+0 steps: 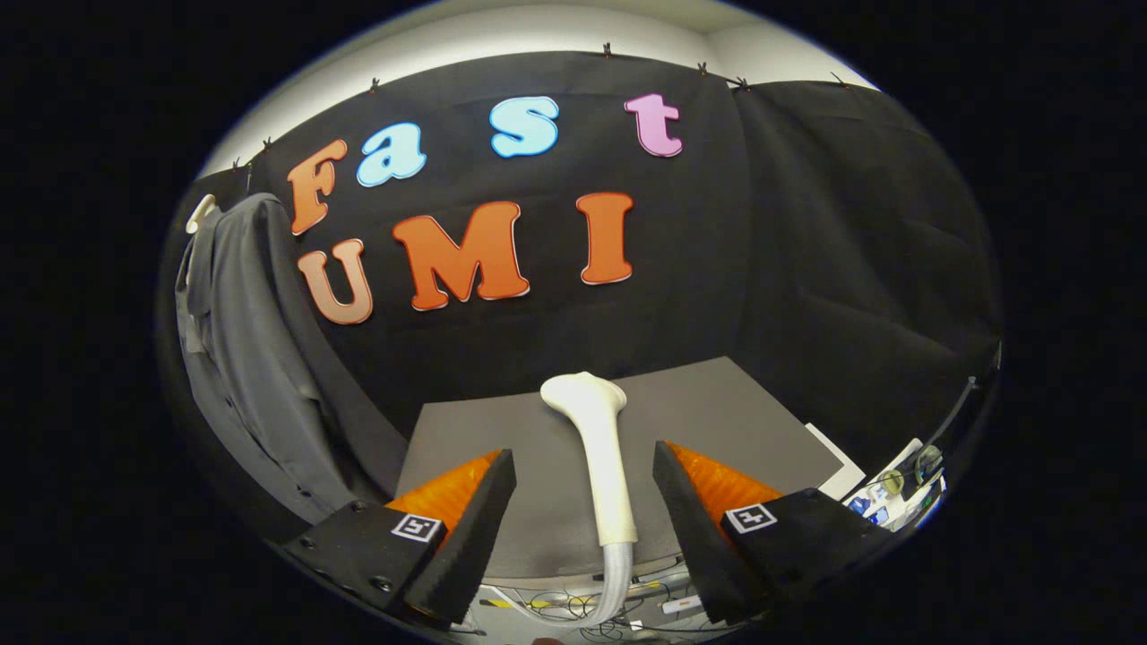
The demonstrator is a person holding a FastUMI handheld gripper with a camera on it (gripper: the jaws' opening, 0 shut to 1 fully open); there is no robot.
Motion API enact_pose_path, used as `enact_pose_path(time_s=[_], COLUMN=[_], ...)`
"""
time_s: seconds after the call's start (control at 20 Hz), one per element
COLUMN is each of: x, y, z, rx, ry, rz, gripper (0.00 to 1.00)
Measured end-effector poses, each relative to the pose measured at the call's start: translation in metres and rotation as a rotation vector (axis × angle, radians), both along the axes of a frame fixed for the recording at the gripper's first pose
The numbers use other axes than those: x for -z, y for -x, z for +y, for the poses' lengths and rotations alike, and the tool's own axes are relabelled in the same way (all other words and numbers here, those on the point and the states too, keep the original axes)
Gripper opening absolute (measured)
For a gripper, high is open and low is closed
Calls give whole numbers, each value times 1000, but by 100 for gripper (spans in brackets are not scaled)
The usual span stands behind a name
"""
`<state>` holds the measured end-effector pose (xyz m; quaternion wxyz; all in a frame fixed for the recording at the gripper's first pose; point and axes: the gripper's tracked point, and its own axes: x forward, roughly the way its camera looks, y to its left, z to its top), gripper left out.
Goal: Iron the clothes twice with a garment steamer, once on the left side and once on the right side.
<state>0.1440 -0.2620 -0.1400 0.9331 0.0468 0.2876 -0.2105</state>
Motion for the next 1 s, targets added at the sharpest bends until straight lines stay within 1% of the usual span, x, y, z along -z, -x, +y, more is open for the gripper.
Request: enact_pose_path(time_s=[0.2,0.3,0.4,0.5,0.6,0.75,0.8,0.85,0.9,0.95,1.0], x=[33,54,76,90,100,116,117,120,124,128,128], y=[-28,-41,-43,-47,-53,-59,-59,-61,-61,-60,-61], z=[-24,-35,-47,-62,-65,-65,-66,-66,-65,-61,-58], rx=[13,33,43,67,65,42,41,42,49,45,43], ry=[-28,-62,-93,-107,-133,-143,-146,-153,-163,-184,-186], rz=[109,147,208,240,266,325,337,344,350,352,356], gripper=[99,99,99,98,97,96,89,85,75,71,62])
